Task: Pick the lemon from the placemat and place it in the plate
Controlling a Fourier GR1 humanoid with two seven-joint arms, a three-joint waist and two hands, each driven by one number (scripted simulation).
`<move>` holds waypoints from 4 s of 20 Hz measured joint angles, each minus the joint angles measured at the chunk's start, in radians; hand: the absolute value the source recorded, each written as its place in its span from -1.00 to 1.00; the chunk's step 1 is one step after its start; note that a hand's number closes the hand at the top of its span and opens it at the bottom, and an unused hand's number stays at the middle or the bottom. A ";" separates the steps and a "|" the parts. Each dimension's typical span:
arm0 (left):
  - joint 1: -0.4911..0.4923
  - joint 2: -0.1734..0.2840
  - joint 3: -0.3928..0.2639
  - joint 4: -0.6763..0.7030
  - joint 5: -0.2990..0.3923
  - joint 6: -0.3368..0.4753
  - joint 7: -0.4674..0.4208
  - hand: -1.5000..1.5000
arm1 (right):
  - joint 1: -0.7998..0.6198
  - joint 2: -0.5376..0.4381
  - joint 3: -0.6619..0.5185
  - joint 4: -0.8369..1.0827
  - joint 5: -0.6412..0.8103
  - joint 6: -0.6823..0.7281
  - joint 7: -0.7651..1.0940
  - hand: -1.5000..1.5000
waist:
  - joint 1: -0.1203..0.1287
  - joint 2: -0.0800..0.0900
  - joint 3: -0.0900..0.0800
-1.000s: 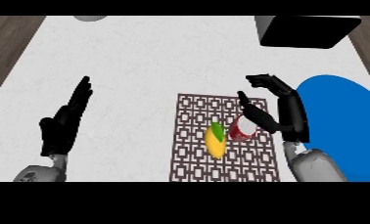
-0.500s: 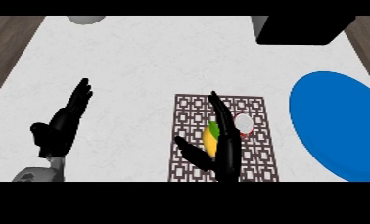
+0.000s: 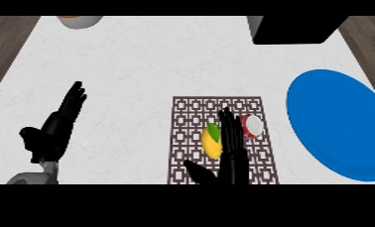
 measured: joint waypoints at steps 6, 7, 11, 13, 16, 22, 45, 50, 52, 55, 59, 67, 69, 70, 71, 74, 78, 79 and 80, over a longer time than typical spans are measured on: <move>-0.002 0.004 0.004 -0.007 0.001 -0.004 0.012 0.00 | 0.043 -0.017 -0.007 -0.084 0.188 0.277 0.245 -1.00 | -0.003 -0.007 -0.005; 0.000 0.004 0.002 -0.014 -0.001 -0.004 0.015 0.00 | 0.044 -0.013 -0.011 -0.114 0.214 0.330 0.296 -1.00 | -0.001 -0.006 -0.004; -0.001 0.002 0.005 -0.019 -0.002 -0.007 0.017 0.00 | 0.035 0.004 0.008 -0.218 0.280 0.518 0.507 -1.00 | 0.009 0.000 0.000; 0.010 -0.009 -0.004 -0.025 -0.010 -0.008 0.011 0.00 | 0.028 0.008 0.014 -0.258 0.305 0.599 0.592 -1.00 | 0.014 0.003 0.002; -0.005 -0.021 -0.005 -0.009 -0.018 -0.010 0.011 0.00 | 0.009 0.011 0.030 -0.298 0.318 0.689 0.684 -1.00 | 0.018 0.007 0.005; -0.020 -0.013 0.022 0.007 -0.021 -0.033 0.010 0.00 | -0.008 0.010 0.003 -0.310 0.304 0.801 0.735 -1.00 | 0.022 0.010 0.006; -0.027 -0.061 0.058 0.000 -0.074 -0.073 0.021 0.00 | -0.172 0.005 -0.099 0.022 0.150 0.778 0.634 1.00 | 0.027 0.001 0.000; -0.034 -0.072 0.070 0.001 -0.089 -0.081 0.023 0.00 | -0.165 0.002 -0.094 0.037 0.126 0.758 0.588 1.00 | 0.023 -0.003 -0.002; -0.040 -0.080 0.073 0.007 -0.096 -0.080 0.023 0.00 | -0.171 0.000 -0.084 0.047 0.133 0.737 0.578 1.00 | 0.022 -0.005 -0.003; -0.035 -0.075 0.081 -0.009 -0.097 -0.084 0.041 0.00 | -0.179 -0.002 -0.075 0.039 0.197 0.730 0.576 1.00 | 0.021 -0.004 -0.002; -0.020 -0.069 0.102 -0.004 -0.088 -0.080 0.042 0.00 | -0.046 -0.231 -0.143 -0.067 0.154 0.676 0.454 1.00 | -0.014 -0.003 0.005; 0.037 -0.061 0.147 -0.004 -0.073 -0.058 0.026 0.00 | 0.168 -0.621 -0.397 -0.132 -0.053 0.551 0.158 1.00 | -0.098 -0.012 0.013; 0.046 -0.060 0.154 -0.005 -0.072 -0.055 0.020 0.00 | 0.217 -0.698 -0.462 -0.151 -0.131 0.532 0.063 1.00 | -0.107 -0.014 0.013; 0.051 -0.057 0.156 -0.006 -0.071 -0.057 0.018 0.00 | 0.242 -0.732 -0.495 -0.157 -0.172 0.524 0.014 1.00 | -0.109 -0.014 0.013; 0.058 -0.055 0.160 -0.008 -0.068 -0.059 0.016 0.00 | 0.266 -0.763 -0.529 -0.164 -0.215 0.516 -0.037 1.00 | -0.110 -0.015 0.013; 0.067 -0.056 0.162 -0.018 -0.065 -0.059 0.014 0.00 | 0.335 -0.843 -0.642 -0.181 -0.346 0.500 -0.191 1.00 | -0.111 -0.016 0.012; 0.082 -0.060 0.155 -0.022 -0.067 -0.065 0.006 0.00 | 0.412 -0.904 -0.814 -0.184 -0.524 0.490 -0.400 1.00 | -0.107 -0.016 0.012; 0.089 -0.060 0.153 -0.028 -0.068 -0.067 0.004 0.00 | 0.433 -0.912 -0.859 -0.183 -0.570 0.496 -0.451 1.00 | -0.104 -0.016 0.011; 0.089 -0.062 0.150 -0.031 -0.068 -0.069 0.004 0.00 | 0.455 -0.921 -0.907 -0.182 -0.615 0.507 -0.501 1.00 | -0.098 -0.015 0.011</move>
